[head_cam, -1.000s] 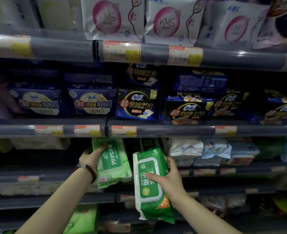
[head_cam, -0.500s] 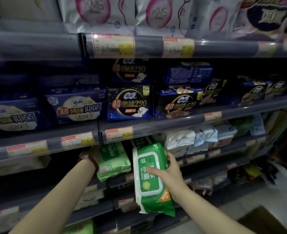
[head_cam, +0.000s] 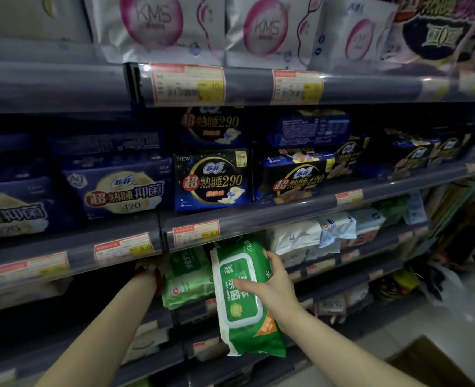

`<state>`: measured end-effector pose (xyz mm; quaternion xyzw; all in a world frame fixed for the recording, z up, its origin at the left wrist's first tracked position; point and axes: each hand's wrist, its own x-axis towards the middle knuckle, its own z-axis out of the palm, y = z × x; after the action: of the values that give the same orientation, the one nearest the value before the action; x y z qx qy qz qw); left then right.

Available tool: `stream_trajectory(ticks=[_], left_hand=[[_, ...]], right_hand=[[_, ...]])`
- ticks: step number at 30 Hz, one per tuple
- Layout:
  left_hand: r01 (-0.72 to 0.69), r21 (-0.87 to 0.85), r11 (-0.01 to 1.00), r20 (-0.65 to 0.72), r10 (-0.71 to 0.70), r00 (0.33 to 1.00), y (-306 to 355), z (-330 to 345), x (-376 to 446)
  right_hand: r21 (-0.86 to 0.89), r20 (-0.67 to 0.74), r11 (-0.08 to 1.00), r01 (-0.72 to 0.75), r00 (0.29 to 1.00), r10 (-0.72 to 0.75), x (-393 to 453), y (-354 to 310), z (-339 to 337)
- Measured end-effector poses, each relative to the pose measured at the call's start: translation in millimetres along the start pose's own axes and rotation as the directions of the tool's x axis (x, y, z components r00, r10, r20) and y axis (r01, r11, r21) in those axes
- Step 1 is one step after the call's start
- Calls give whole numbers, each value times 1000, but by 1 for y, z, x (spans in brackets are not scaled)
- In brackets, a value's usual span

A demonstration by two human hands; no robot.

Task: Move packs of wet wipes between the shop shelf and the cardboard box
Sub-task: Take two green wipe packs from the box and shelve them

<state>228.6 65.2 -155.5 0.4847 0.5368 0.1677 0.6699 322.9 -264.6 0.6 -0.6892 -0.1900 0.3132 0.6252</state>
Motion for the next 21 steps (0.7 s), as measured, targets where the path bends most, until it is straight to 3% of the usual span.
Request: stream_trajectory(ticks=[2,6,13,16,21], left_hand=[[-7,9,1000,1,7,1000,12,7,-40],[-145,72,987,-50,149,988,47,21,-147],[-187,280,942,-78,216,973,47,19,-203],[-149,379,913,-161,223,961,42,25,-225],[-230,424,876,-289,372,882,22,33,-258]], right_hand=[[1,2,1000,-2,1000,2,2,-1,0],[30,25,999,-22,999,21,4,-1,-1],[159,108,982,-104,990,88,8,-13,1],[204,147,967,-156,981,127,11,-16,0],[168,221,968,-189,964,149,18,-19,-4]])
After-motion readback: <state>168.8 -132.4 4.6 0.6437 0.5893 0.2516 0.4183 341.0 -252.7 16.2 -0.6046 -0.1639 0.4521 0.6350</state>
